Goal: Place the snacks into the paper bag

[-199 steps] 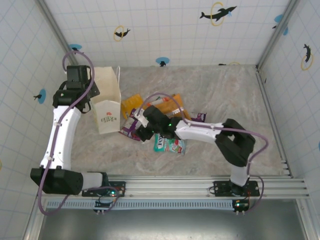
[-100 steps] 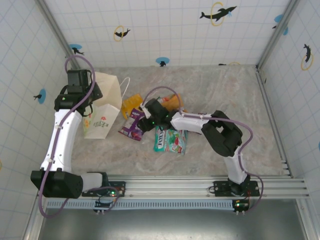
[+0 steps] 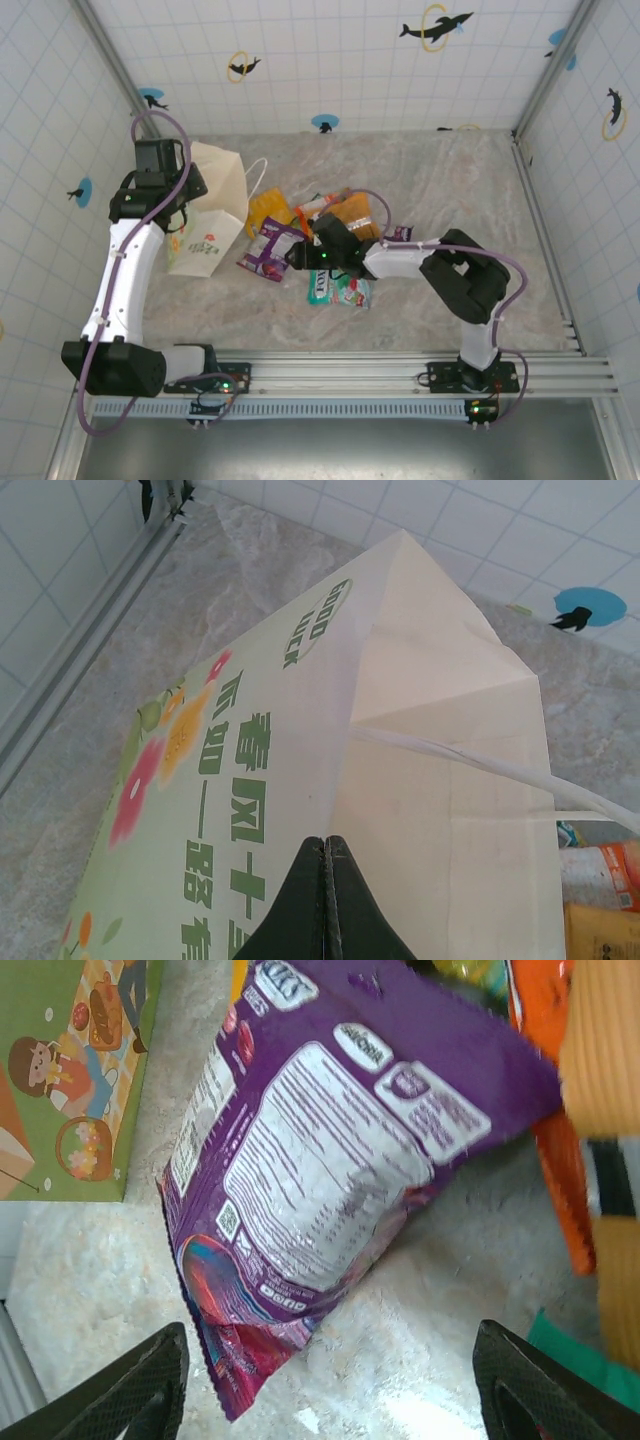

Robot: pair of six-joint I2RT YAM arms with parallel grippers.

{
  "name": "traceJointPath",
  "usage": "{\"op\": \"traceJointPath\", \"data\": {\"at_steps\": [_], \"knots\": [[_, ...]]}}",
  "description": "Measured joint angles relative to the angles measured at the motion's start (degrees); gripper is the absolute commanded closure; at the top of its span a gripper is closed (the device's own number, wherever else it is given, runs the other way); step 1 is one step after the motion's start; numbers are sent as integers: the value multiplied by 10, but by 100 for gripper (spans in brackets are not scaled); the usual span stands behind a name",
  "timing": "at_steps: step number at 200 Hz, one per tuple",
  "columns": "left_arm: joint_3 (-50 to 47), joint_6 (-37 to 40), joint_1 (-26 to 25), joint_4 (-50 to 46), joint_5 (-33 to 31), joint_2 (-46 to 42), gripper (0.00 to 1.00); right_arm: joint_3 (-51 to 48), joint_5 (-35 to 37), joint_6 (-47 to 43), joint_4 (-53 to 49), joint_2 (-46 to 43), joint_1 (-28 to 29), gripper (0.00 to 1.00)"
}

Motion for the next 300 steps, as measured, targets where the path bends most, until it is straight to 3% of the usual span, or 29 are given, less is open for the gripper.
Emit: {"op": "traceJointPath", "data": {"at_steps": [58, 108, 146, 197, 247, 300], "knots": [[0, 0, 0, 6, 18, -8, 100, -7, -2, 113, 127, 59, 0, 27], [0, 0, 0, 8, 23, -14, 100, 48, 4, 153, 164, 121, -1, 30], [0, -1, 0, 9, 34, -14, 100, 90, 20, 173, 191, 168, -3, 49], [0, -9, 0, 9, 55, -15, 100, 78, 35, 173, 233, 173, -4, 88], [0, -16, 0, 10, 98, -28, 100, 2, 57, 144, 247, 117, -17, 93], [-20, -45, 0, 57, 195, -39, 100, -57, 72, 100, 230, 64, -69, 93]]}}
